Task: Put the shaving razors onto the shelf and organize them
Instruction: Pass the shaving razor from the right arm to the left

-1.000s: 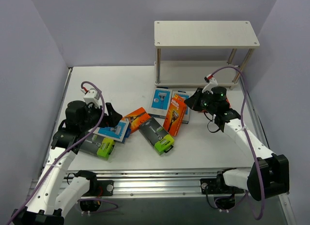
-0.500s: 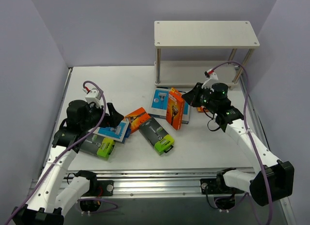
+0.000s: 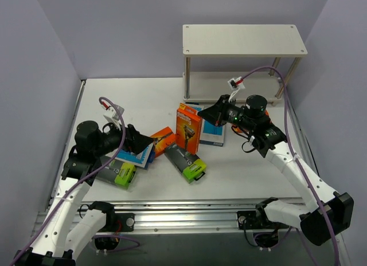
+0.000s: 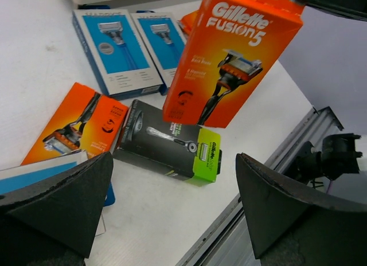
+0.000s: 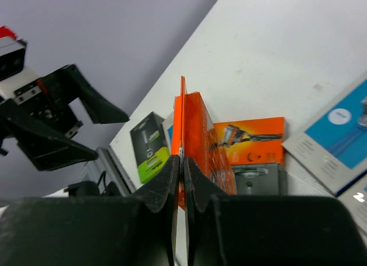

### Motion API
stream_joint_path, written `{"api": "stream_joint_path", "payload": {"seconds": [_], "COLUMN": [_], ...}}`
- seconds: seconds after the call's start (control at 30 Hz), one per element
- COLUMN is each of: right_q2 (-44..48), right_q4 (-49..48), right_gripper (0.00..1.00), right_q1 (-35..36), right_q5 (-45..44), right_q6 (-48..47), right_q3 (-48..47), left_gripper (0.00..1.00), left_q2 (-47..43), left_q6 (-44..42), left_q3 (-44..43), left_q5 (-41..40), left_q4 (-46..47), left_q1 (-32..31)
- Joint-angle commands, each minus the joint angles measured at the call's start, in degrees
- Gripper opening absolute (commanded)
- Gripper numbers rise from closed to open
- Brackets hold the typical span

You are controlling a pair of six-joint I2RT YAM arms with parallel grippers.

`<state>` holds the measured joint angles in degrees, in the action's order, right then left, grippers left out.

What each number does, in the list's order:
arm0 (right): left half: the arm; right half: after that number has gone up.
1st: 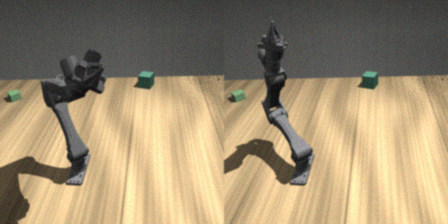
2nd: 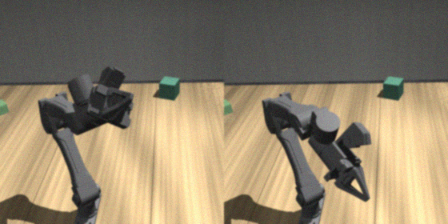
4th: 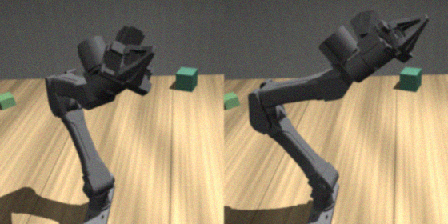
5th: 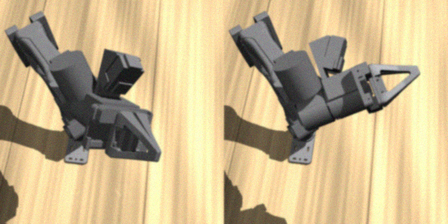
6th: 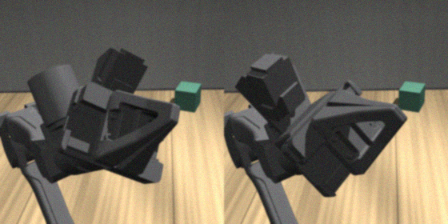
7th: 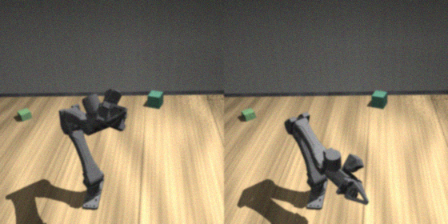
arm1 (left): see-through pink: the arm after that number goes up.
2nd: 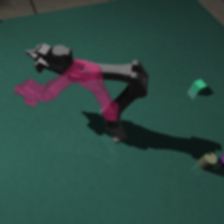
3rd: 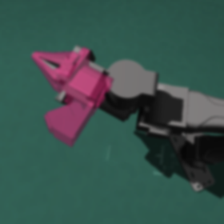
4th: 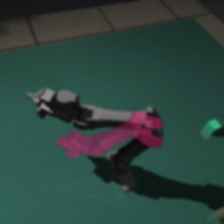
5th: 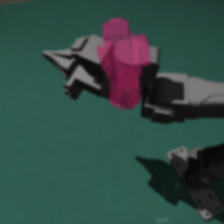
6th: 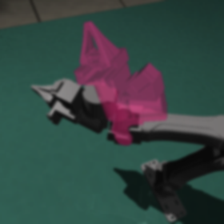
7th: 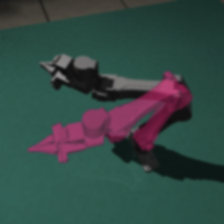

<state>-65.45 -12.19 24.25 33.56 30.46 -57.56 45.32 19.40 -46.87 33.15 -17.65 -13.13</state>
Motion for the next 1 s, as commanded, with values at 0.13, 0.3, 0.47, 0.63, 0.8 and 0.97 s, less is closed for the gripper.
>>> {"api": "stream_joint_path", "payload": {"seconds": [0.13,0.3,0.47,0.63,0.8,0.97], "right_q2": [0.85,-0.03,-0.2,-0.38,-0.64,-1.52], "right_q4": [-9.69,-15.67,-21.46,-26.92,-32.29,-29.75], "right_gripper": [0.0,0.0,0.0,0.0,0.0,0.0], "right_q1": [6.77,9.23,10.82,11.87,13.72,13.81], "right_q5": [6.25,9.14,11.7,15.12,15.57,14.69], "right_q6": [3.46,6.36,9.52,12.51,14.81,13.32], "right_q3": [-3.35,-3.44,-2.65,-1.42,-0.36,-0.8], "left_gripper": [0.97,0.97,0.97,0.97,0.82,0.47], "left_q2": [-1.37,-2.25,-2.96,-4.19,-4.36,-4.71], "left_q6": [2.31,2.4,4.06,4.95,9.25,11.36], "left_q3": [1.08,1.61,2.49,3.28,4.68,5.39], "left_q5": [12.1,13.17,17.2,18.79,23.01,25.83], "left_q4": [11.04,12.28,16.06,19.92,27.12,29.69], "left_q1": [-0.94,-1.38,-1.81,-1.99,-2.25,-3.13]}}
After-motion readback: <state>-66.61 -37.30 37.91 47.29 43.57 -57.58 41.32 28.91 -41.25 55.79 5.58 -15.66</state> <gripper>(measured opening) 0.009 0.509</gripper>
